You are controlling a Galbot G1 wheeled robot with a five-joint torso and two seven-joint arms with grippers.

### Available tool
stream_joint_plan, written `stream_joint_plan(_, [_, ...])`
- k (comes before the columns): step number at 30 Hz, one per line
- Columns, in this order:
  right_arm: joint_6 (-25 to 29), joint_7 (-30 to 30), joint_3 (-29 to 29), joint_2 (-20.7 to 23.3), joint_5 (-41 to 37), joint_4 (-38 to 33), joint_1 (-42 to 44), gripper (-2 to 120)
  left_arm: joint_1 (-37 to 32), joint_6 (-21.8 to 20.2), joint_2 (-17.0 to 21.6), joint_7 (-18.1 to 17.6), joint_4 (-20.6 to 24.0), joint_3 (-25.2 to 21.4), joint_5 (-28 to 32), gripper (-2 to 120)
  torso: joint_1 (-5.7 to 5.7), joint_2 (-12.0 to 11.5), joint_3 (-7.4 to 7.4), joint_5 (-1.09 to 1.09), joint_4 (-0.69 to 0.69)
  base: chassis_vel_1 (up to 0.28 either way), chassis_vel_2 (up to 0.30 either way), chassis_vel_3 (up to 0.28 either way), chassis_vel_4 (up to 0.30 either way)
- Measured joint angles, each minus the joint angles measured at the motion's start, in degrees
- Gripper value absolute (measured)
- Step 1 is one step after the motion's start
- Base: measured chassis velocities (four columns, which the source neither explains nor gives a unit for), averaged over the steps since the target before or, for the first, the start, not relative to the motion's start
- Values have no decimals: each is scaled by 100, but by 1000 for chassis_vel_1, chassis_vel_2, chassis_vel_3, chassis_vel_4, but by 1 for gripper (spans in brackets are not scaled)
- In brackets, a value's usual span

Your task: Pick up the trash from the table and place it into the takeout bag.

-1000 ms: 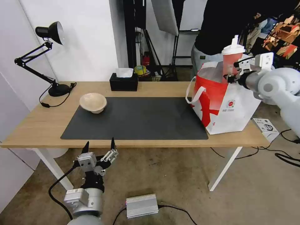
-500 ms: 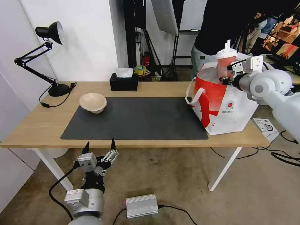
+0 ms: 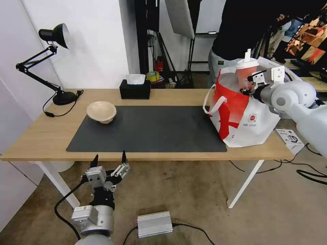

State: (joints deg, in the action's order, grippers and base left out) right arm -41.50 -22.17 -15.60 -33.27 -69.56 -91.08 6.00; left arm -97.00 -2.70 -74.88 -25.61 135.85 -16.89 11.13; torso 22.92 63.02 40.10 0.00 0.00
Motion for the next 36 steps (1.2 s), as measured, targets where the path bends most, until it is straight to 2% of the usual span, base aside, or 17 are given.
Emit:
stream_joint_plan(2, [0, -25, -12, 0, -2, -4, -44, 14, 7, 0, -5, 0, 0, -16, 2, 100, 0, 0, 0, 0, 0, 0, 0, 0, 0])
stream_joint_plan(3, [0, -25, -12, 0, -2, -4, -44, 14, 7, 0, -5, 0, 0, -16, 2, 100, 0, 0, 0, 0, 0, 0, 0, 0, 0])
stream_joint_plan(7, [1, -32, -91, 43, -9, 13, -145, 35, 57, 0, -8, -5, 0, -52, 21, 100, 0, 0, 0, 0, 0, 0, 0, 0, 0])
stream_joint_plan(9, [1, -32, -104, 59, -12, 10, -164, 37, 64, 0, 2, -8, -2, -55, 24, 100, 0, 0, 0, 0, 0, 0, 0, 0, 0])
stream_joint_plan(11, [1, -33, -136, 94, -18, -20, -205, 48, 65, 0, 31, -11, -3, -50, 26, 100, 0, 0, 0, 0, 0, 0, 0, 0, 0])
stream_joint_plan(12, [1, -33, -136, 94, -18, -20, -205, 48, 65, 0, 31, -11, -3, -50, 26, 100, 0, 0, 0, 0, 0, 0, 0, 0, 0])
stream_joint_plan(16, [1, -42, -203, 166, -34, -45, -271, 65, 53, 0, 44, -14, -7, -29, 26, 100, 0, 0, 0, 0, 0, 0, 0, 0, 0])
stream_joint_plan(17, [1, -42, -203, 166, -34, -45, -271, 65, 53, 0, 44, -14, -7, -29, 26, 100, 0, 0, 0, 0, 0, 0, 0, 0, 0])
stream_joint_plan(22, [1, 31, -281, 265, -38, -118, -317, 88, 64, 3, 49, -12, -14, 1, 17, 100, 0, 0, 0, 0, 0, 0, 0, 0, 0])
stream_joint_plan(23, [1, 31, -281, 265, -38, -118, -317, 88, 64, 3, 49, -12, -14, 1, 17, 100, 0, 0, 0, 0, 0, 0, 0, 0, 0])
stream_joint_plan(25, [1, 51, -288, 268, -35, -127, -320, 96, 68, 4, 56, -13, -19, 2, 17, 100, 0, 0, 0, 0, 0, 0, 0, 0, 0])
stream_joint_plan(36, [1, 38, -241, 200, -30, -127, -328, 100, 61, 7, 66, -12, -46, 6, 17, 100, 0, 0, 0, 0, 0, 0, 0, 0, 0])
